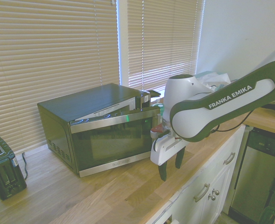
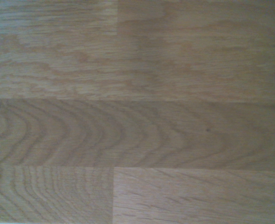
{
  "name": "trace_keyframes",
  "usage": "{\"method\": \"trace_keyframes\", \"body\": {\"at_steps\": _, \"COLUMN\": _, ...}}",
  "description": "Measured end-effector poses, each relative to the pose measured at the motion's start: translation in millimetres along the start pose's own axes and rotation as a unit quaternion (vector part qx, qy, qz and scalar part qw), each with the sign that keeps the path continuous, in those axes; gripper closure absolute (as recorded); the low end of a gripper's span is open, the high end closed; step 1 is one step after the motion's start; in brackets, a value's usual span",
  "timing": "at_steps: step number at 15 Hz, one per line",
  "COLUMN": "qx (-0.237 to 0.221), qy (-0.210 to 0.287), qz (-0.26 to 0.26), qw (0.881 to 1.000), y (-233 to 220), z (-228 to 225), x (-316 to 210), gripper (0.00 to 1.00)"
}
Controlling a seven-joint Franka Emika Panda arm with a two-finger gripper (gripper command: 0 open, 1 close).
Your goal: Close the microwave
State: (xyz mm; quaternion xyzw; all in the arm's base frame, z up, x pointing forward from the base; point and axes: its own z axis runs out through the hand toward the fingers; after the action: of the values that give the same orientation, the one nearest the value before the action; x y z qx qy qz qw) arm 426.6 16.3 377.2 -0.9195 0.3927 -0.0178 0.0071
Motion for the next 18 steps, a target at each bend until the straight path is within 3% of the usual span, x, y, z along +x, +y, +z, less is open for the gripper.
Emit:
{"method": "trace_keyframes", "body": {"at_steps": 4, "qx": 0.003, "qy": 0.006, "qz": 0.000, "qw": 1.000, "y": -3.4, "z": -3.8, "x": 0.1, "gripper": 0.00}}
{"method": "trace_keyframes", "body": {"at_steps": 9, "qx": 0.020, "qy": 0.037, "qz": -0.020, "qw": 0.999, "y": -36.8, "z": -42.4, "x": -3.0, "gripper": 0.00}}
{"method": "trace_keyframes", "body": {"at_steps": 18, "qx": 0.045, "qy": 0.080, "qz": -0.009, "qw": 0.996, "y": -85.5, "z": -79.8, "x": 69.0, "gripper": 0.00}}
